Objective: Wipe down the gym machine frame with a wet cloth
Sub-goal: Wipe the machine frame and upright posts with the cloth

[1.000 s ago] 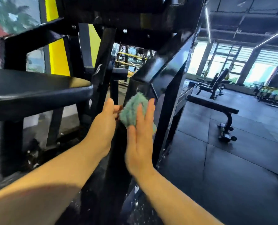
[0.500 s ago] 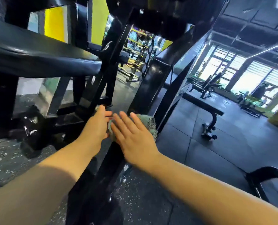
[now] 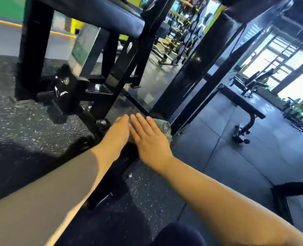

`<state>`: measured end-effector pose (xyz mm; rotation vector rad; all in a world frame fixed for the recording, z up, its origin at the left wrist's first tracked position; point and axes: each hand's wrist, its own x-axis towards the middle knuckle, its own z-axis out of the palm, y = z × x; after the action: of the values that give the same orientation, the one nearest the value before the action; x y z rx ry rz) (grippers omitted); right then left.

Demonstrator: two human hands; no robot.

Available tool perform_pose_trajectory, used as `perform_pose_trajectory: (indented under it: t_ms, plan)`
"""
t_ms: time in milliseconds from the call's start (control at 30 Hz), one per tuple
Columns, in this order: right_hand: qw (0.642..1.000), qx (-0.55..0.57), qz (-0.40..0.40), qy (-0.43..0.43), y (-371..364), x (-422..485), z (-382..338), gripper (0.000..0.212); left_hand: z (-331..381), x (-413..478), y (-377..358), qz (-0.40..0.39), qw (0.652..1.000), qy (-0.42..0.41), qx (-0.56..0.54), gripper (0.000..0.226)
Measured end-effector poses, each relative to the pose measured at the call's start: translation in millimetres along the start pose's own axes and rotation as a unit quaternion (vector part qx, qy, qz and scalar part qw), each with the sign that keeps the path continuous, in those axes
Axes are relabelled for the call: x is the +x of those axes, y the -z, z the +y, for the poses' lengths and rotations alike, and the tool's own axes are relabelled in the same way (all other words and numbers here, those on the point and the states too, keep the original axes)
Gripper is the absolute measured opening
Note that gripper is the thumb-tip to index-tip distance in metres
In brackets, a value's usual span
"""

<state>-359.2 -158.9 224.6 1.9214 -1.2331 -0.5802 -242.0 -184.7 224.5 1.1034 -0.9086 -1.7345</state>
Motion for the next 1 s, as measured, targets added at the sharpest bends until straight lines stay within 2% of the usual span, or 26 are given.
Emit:
perform_pose_trajectory:
  t_ms: [33, 67, 133, 200, 233, 300, 367, 433, 567, 700, 767, 833, 900, 1000]
  plan:
    - [0.999, 0.004, -0.039, 0.027, 0.9, -2.1, -3.6, 0.058, -6.6, -2.1, 5.4, 0.004, 1.0, 0.002, 0.016, 0.044]
    - [0.999, -0.001, -0.04, 0.031, 3.3, -1.2, 2.4, 0.058, -10.5, -3.4, 9.1, 0.008, 1.0, -0.004, 0.024, 0.044]
    - [0.998, 0.009, 0.051, -0.027, 9.6, 4.4, 25.4, 0.058, -16.2, -8.3, 14.3, 0.002, 1.0, -0.004, 0.009, 0.045]
    - [0.977, 0.011, 0.17, -0.129, 13.6, 10.0, 50.4, 0.055, -22.7, -9.8, 13.6, -0.023, 1.0, -0.005, -0.021, 0.045]
    - [0.966, 0.016, 0.206, -0.153, 11.7, 11.2, 52.8, 0.052, -25.1, -10.6, 13.1, -0.023, 1.0, -0.011, -0.012, 0.044]
    - [0.965, 0.02, 0.218, -0.144, 1.9, 8.4, 36.1, 0.05, -35.4, -8.4, 13.7, -0.006, 1.0, -0.019, -0.007, 0.041]
    - [0.979, 0.023, 0.177, -0.095, -12.1, 7.1, -0.9, 0.053, -50.2, -5.3, 18.4, 0.02, 0.999, 0.003, -0.032, 0.04]
    - [0.995, 0.027, 0.083, -0.041, -25.0, 1.6, -40.7, 0.056, -70.6, -1.7, 29.1, 0.035, 0.998, 0.034, -0.035, 0.041]
    - [0.99, 0.044, -0.077, 0.111, -52.5, -8.5, -111.6, 0.058, -138.8, 10.2, 66.8, 0.053, 0.991, 0.118, 0.031, 0.044]
    - [0.981, 0.024, -0.089, 0.174, -53.8, -11.2, -112.0, 0.057, -183.2, 17.4, 84.1, 0.057, 0.985, 0.153, 0.058, 0.039]
    - [0.991, 0.006, -0.046, 0.124, -47.4, -10.6, -81.6, 0.057, -194.0, 24.7, 91.2, 0.053, 0.983, 0.162, 0.071, 0.026]
    - [0.997, 0.005, 0.045, 0.056, -46.6, -10.1, -57.8, 0.055, -215.0, 38.9, 102.1, 0.054, 0.98, 0.171, 0.085, 0.027]
    - [0.997, -0.013, 0.074, 0.018, -46.2, -12.1, -57.8, 0.054, -226.0, 52.6, 108.5, 0.062, 0.98, 0.169, 0.079, 0.023]
    - [0.997, -0.021, -0.019, 0.076, -51.6, -7.4, -96.9, 0.057, -209.0, 49.0, 105.8, 0.058, 0.984, 0.152, 0.075, 0.028]
